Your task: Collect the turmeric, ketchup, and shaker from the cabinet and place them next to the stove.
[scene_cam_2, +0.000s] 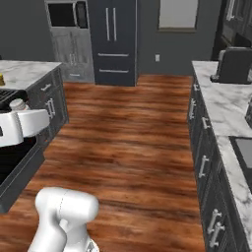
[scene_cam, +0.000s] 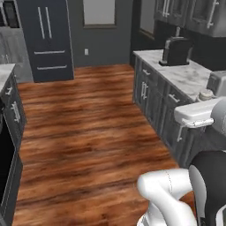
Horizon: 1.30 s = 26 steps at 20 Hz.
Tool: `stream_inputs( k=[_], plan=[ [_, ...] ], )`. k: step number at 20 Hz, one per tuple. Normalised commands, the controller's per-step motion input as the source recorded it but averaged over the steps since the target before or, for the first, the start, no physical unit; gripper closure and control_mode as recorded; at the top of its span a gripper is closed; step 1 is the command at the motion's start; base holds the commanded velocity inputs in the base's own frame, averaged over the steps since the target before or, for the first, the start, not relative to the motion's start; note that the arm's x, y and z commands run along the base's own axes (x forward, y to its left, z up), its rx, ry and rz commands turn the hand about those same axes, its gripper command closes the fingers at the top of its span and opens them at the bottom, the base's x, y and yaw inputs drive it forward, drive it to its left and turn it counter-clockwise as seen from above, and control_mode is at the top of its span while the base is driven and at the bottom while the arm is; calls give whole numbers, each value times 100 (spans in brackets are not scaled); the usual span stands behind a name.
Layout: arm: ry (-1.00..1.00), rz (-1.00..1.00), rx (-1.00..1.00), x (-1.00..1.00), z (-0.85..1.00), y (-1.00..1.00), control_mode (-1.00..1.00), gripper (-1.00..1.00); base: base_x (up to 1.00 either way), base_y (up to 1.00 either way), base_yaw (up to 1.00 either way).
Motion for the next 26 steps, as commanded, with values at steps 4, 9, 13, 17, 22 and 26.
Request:
stream_inputs(
  k=[4,9,13,17,22,26],
  plan=[
    [0,0,0,0,0,0,100,100,32,1,61],
    [0,0,0,0,0,0,100,100,64,0,56],
    [0,0,0,0,0,0,100,100,74,-3,55],
    [0,0,0,0,0,0,100,100,77,-9,56],
    [0,0,0,0,0,0,100,100,74,-10,57],
    [0,0,0,0,0,0,100,100,68,-2,58]
  ],
)
